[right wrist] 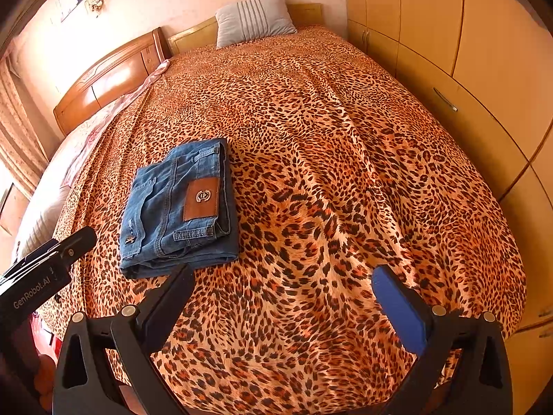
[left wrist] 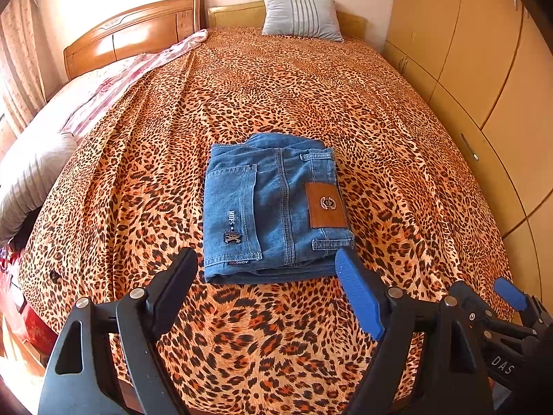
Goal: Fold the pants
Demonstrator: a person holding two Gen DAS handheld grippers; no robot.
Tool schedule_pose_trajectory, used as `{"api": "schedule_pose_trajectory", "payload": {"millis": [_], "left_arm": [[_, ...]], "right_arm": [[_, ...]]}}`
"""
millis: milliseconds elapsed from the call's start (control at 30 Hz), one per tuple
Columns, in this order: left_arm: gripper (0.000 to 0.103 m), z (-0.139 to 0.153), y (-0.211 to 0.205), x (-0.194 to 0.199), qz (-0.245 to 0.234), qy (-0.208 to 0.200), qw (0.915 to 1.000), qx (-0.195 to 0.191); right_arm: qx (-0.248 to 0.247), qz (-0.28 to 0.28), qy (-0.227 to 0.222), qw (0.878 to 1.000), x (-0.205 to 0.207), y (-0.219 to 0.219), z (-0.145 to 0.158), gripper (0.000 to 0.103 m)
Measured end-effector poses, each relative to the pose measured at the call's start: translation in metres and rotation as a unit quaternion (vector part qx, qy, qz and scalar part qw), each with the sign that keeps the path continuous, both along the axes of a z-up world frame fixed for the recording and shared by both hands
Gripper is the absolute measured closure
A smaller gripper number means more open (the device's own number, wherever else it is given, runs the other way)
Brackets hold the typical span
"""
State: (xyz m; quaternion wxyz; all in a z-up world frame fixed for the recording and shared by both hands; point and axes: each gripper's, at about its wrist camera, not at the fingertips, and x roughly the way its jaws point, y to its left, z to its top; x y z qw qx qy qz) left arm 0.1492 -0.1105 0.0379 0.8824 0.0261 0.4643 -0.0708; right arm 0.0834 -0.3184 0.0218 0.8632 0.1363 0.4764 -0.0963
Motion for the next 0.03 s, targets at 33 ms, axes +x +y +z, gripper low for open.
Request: {"api": "schedule_pose_trajectory", "payload": {"millis": [33], "left_arm": [[0.021,-0.0004,-0.0005,0.0004,0.001,0.000,1.0000,0.002]], "right_arm": [[0.000,0.000,0.000,1.000,0.0003,0.0000,-0.0002,0.000]]}}
